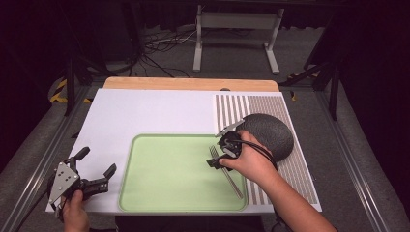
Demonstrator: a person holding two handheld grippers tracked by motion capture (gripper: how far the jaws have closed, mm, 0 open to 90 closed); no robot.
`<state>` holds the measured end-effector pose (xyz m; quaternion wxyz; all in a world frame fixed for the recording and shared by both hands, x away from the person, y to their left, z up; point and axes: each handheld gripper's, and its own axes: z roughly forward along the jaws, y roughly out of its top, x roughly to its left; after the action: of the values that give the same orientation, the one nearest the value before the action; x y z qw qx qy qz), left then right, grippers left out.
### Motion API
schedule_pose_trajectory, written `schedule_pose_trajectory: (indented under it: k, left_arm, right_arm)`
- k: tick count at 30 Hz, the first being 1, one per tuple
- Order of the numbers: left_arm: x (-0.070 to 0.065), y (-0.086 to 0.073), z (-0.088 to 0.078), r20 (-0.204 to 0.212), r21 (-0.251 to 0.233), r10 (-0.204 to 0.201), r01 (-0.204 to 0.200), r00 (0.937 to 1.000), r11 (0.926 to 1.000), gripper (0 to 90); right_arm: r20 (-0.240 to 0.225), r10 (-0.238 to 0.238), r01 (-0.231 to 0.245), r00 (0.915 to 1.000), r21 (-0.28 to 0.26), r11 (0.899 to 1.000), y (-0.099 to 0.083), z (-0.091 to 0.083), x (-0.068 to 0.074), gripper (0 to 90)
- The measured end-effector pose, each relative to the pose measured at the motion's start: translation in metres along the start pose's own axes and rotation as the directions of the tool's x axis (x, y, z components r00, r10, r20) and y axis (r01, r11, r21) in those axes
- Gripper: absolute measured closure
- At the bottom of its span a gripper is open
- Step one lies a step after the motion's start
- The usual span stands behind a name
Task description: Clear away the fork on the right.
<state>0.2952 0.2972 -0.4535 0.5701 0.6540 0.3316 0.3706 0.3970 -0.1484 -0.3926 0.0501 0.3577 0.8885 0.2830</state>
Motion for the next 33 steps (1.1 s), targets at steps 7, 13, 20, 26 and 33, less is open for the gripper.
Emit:
schedule_pose_trajectory:
  k: [7,13,20,26,33]
  left_arm:
    - [0.000,0.000,0.001,0.004,0.003,0.002,-0.002,1.0000,1.0000,0.3]
    - [0.000,0.000,0.000,0.001,0.000,0.000,0.000,1.0000,1.0000,0.3]
    - [0.000,0.000,0.000,0.000,0.001,0.000,0.000,1.0000,1.0000,0.3]
    - [0.000,0.000,0.000,0.000,0.000,0.000,0.000,1.0000,1.0000,0.3]
    - [0.000,0.000,0.000,0.000,0.001,0.000,0.000,1.0000,1.0000,0.3]
  right_arm:
    - [-0.020,-0.084,0.085,0.9963,0.042,0.996,-0.006,0.000,0.001,79.7]
    - [-0.014,-0.191,0.191,0.9815,0.018,0.981,-0.007,0.010,0.001,89.6]
    - [0.006,-0.231,0.230,0.9730,0.051,0.972,-0.010,0.024,-0.001,89.7]
    - [0.009,-0.234,0.232,0.9722,0.077,0.970,-0.011,0.030,-0.002,89.7]
    - [0.012,-0.244,0.242,0.9696,0.109,0.964,-0.013,0.033,-0.001,89.7]
